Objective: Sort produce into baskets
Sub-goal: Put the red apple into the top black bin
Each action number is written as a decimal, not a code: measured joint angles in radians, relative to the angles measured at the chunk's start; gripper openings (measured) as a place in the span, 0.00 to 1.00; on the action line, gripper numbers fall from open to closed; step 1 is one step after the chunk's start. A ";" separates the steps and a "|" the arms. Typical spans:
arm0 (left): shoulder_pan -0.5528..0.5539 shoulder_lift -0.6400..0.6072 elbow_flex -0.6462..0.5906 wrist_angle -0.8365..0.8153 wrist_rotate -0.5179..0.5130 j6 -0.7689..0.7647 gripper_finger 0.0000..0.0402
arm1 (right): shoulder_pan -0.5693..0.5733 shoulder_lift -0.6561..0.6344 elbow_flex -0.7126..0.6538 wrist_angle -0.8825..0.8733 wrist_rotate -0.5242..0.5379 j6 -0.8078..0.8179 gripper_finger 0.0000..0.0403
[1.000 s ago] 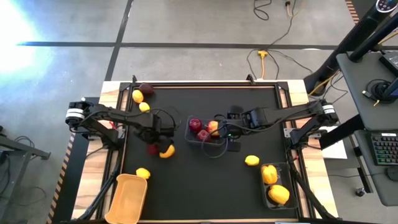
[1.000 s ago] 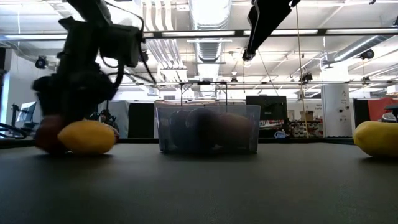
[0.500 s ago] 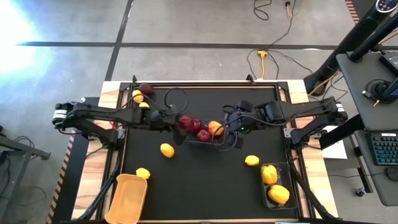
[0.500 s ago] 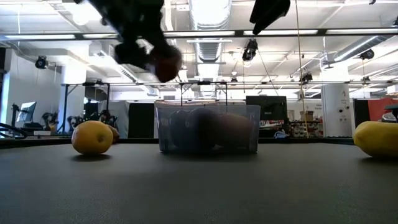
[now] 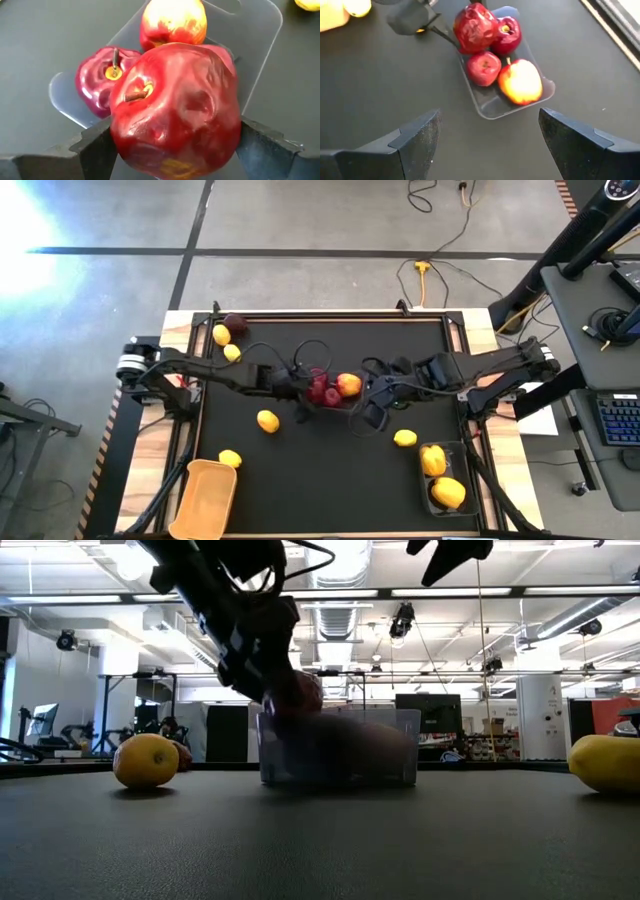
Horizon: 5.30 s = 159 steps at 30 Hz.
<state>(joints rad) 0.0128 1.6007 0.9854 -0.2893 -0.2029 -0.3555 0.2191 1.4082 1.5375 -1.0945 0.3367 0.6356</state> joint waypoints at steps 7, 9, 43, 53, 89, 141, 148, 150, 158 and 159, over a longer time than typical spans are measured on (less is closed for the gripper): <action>0.001 0.002 -0.002 -0.004 0.066 0.004 0.89 | -0.004 0.006 0.000 0.049 0.003 -0.020 0.81; 0.000 -0.015 -0.004 -0.010 0.072 0.007 0.91 | -0.004 0.011 -0.002 0.080 0.004 -0.049 0.81; 0.307 -0.457 -0.085 -0.440 -0.093 -0.024 0.93 | -0.219 0.441 -0.003 0.455 -0.083 -0.117 0.81; 0.697 -0.389 -0.085 -0.409 -0.015 0.087 0.93 | -0.211 0.313 -0.005 0.428 -0.035 -0.113 0.81; 1.107 0.349 0.403 -0.713 0.047 0.311 0.93 | 0.026 0.066 -0.005 0.253 0.109 0.213 0.81; 0.100 0.178 0.533 -0.250 0.316 0.196 0.77 | 0.019 -0.139 -0.005 -0.036 0.160 0.168 0.81; 0.094 0.269 0.532 -0.153 0.298 0.142 0.78 | 0.021 -0.150 -0.005 -0.138 0.114 0.165 0.81; 0.093 0.289 0.533 -0.135 0.298 0.136 0.80 | 0.021 -0.160 -0.005 -0.181 0.110 0.158 0.81; 0.084 0.391 0.543 -0.108 0.320 0.094 0.86 | 0.016 -0.206 -0.005 -0.205 0.112 0.111 0.81; 0.087 0.400 0.553 -0.106 0.339 0.085 0.87 | 0.016 -0.209 -0.005 -0.205 0.113 0.106 0.81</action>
<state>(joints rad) 0.0997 2.0006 1.5388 -0.3954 0.1364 -0.2703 0.2348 1.1993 1.5330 -1.2995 0.4497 0.7418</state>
